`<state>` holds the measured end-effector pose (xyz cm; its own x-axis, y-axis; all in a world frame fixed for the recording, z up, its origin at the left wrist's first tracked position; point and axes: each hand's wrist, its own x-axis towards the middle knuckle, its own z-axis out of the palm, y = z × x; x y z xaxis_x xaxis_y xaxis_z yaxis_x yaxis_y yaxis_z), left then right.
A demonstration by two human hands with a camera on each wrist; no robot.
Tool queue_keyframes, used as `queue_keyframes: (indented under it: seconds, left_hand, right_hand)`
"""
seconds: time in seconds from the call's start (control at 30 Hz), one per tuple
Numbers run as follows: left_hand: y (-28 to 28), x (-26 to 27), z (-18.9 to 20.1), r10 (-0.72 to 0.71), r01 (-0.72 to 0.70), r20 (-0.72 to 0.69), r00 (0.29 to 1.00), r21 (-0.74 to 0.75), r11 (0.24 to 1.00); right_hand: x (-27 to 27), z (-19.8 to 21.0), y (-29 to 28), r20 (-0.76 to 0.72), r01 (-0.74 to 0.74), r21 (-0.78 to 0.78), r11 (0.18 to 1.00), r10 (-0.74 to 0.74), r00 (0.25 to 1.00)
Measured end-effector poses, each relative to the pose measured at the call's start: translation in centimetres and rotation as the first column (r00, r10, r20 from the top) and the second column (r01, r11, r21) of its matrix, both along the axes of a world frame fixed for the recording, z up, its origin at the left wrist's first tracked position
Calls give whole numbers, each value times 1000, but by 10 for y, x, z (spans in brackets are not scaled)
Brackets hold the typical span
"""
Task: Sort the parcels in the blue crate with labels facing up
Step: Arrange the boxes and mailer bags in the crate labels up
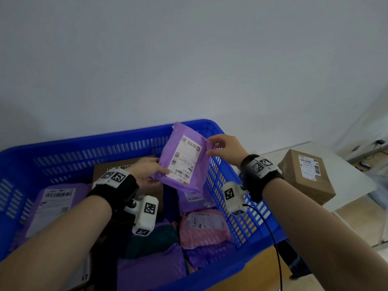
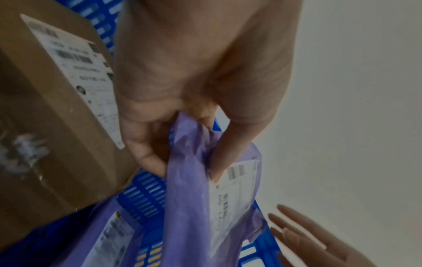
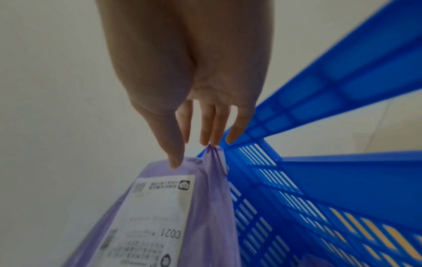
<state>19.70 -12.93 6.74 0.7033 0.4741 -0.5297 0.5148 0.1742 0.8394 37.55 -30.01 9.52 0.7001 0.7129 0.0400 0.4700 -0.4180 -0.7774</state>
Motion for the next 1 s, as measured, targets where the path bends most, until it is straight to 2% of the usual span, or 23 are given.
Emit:
queue_keyframes:
  seconds: [0.07, 0.17, 0.23, 0.3, 0.33, 0.4, 0.47, 0.53, 0.6, 0.7, 0.8, 0.9, 1.0]
  left_hand:
    - [2, -3, 8, -57, 62, -24, 998, 270, 961]
    - [8, -5, 17, -235, 239, -87, 968, 595, 767]
    - [10, -6, 22, -337, 352, -165, 927, 699, 623]
    - [11, -8, 28, -379, 420, -241, 893, 748, 514]
    - [11, -8, 32, -383, 439, -273, 882, 770, 462]
    - [10, -10, 38, -378, 458, -320, 869, 809, 368]
    - [10, -11, 42, -382, 457, -326, 865, 827, 328]
    - [12, -11, 42, -389, 437, -300, 871, 835, 334]
    - [14, -12, 40, -377, 391, -245, 893, 837, 384]
    - [16, -11, 34, -323, 242, -76, 943, 823, 514]
    - [18, -12, 25, -181, 80, 52, 982, 752, 654]
    - [19, -13, 15, -28, -53, 109, 994, 676, 735]
    - [14, -9, 3, 62, -144, 153, 986, 616, 775]
  right_hand:
    - [-2, 0, 5, 139, -21, -25, 999, 25, 990]
    - [-15, 7, 19, 316, -179, -115, 977, 207, 926]
    - [-27, 10, 30, 422, -250, -285, 925, 356, 834]
    - [-36, 8, 39, 505, -247, -442, 862, 466, 727]
    - [-38, 7, 42, 508, -246, -476, 844, 493, 706]
    - [-41, 4, 46, 447, -276, -468, 840, 494, 745]
    - [-45, 3, 47, 346, -309, -418, 854, 464, 815]
    - [-45, 3, 47, 328, -294, -399, 868, 435, 839]
    - [-43, 1, 47, 324, -264, -382, 886, 396, 859]
    - [-38, 0, 45, 266, -228, -321, 919, 319, 910]
    - [-29, -1, 38, 196, -138, -248, 959, 190, 962]
    - [-16, -5, 28, 58, 3, -134, 991, 5, 998]
    - [-8, -12, 19, -199, 158, 22, 987, -150, 968]
